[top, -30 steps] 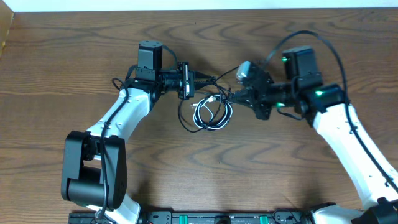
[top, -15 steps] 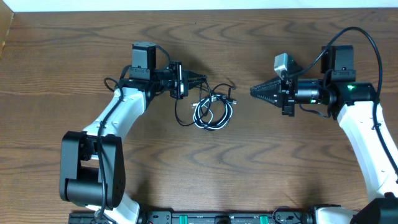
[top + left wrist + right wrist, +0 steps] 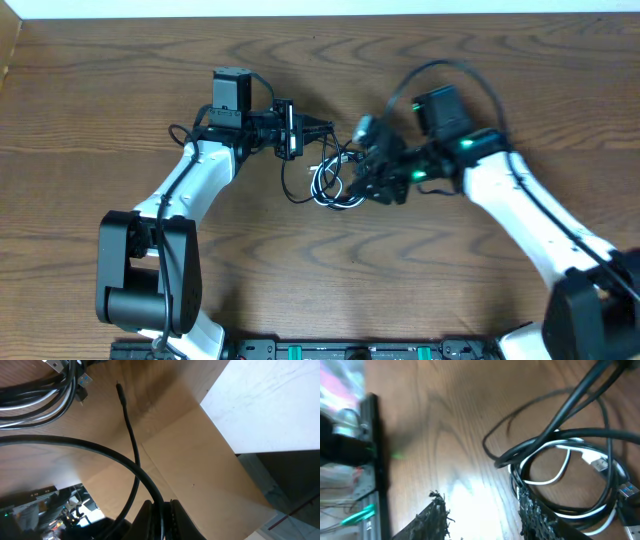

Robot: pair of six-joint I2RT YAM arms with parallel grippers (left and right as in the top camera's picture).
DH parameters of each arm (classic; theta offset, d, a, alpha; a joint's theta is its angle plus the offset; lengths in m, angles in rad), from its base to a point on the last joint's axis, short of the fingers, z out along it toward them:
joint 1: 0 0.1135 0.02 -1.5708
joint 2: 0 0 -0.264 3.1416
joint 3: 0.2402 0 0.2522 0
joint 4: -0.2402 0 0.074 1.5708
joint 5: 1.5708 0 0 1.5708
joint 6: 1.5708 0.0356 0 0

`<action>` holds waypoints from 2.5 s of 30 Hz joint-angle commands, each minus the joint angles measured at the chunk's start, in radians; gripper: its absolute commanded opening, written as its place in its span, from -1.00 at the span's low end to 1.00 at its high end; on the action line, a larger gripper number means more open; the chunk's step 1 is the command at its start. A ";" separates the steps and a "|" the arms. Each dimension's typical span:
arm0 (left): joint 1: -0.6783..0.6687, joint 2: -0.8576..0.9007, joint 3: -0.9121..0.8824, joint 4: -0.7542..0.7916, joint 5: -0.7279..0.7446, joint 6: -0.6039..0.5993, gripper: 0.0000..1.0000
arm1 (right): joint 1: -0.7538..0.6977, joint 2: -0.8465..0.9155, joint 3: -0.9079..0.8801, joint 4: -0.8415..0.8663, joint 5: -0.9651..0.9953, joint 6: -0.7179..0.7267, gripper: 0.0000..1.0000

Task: Untangle cables

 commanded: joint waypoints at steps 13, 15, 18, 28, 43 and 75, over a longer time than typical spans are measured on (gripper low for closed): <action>0.005 0.010 -0.005 0.000 0.023 -0.005 -0.85 | 0.132 0.136 0.002 0.185 0.245 0.192 -0.98; 0.005 0.010 -0.005 0.000 0.022 -0.005 -0.86 | 0.111 0.109 0.002 0.179 0.238 0.209 -0.98; 0.005 0.010 -0.005 0.000 -0.006 -0.005 -0.85 | 0.070 0.041 0.002 0.135 0.206 0.207 -0.98; 0.005 0.010 -0.005 0.000 -0.068 -0.005 -0.85 | -0.092 -0.301 0.002 0.001 0.102 0.092 -0.98; 0.005 0.010 -0.005 -0.027 -0.075 0.037 -0.85 | -0.281 -0.563 0.000 -0.022 0.055 0.116 -0.90; -0.105 0.010 -0.005 -0.146 -0.320 0.037 -0.85 | 0.040 0.146 0.000 0.173 0.390 0.576 -0.36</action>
